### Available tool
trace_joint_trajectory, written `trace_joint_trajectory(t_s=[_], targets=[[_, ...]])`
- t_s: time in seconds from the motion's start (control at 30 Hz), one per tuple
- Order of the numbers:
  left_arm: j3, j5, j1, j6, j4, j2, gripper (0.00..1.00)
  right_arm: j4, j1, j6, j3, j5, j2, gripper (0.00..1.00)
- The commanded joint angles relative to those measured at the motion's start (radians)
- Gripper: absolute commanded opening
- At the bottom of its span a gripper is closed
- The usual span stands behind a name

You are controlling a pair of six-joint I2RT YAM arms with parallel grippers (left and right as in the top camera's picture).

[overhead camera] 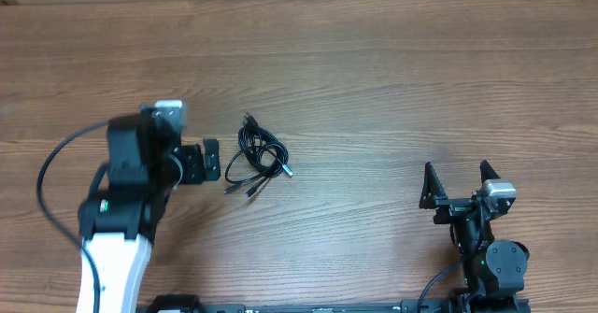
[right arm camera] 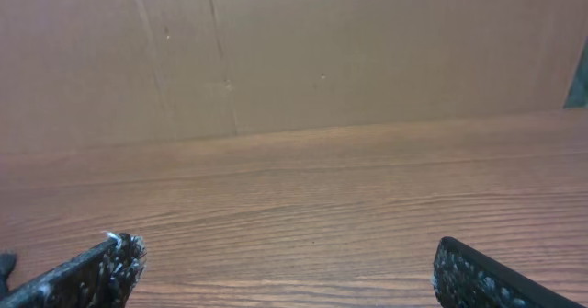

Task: Untangle cables
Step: 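Move the left gripper forward over the black cable bundle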

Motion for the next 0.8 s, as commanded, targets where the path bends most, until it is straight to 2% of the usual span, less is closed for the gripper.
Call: trace_joint_trajectory(t_s=[0.0,0.17,0.37,0.53,0.73,0.77], targets=[[0.109,0.016,-0.05,0.021,-0.037,0.13,1.0,0.006,-0.004,-0.003,-0.01,0.0,-0.008,1.0],[0.183,0.01,-0.125,-0.015,-0.071,0.296,1.0,0.006,-0.004,-0.003,-0.01,0.0,-0.008,1.0],[0.186,-0.036,-0.169,-0.101,-0.071,0.399,1.0,0.006,-0.004,-0.003,-0.01,0.0,-0.008,1.0],[0.186,-0.033,-0.177,-0.109,-0.062,0.476,1.0,0.006,-0.004,-0.003,-0.01,-0.001,-0.008,1.0],[0.185,0.074,-0.177,-0.111,-0.033,0.555,1.0,0.006,-0.004,-0.003,-0.01,0.0,-0.008,1.0],[0.185,0.072,-0.177,-0.111,-0.033,0.562,0.96,0.006,-0.004,-0.003,-0.01,0.0,-0.008,1.0]])
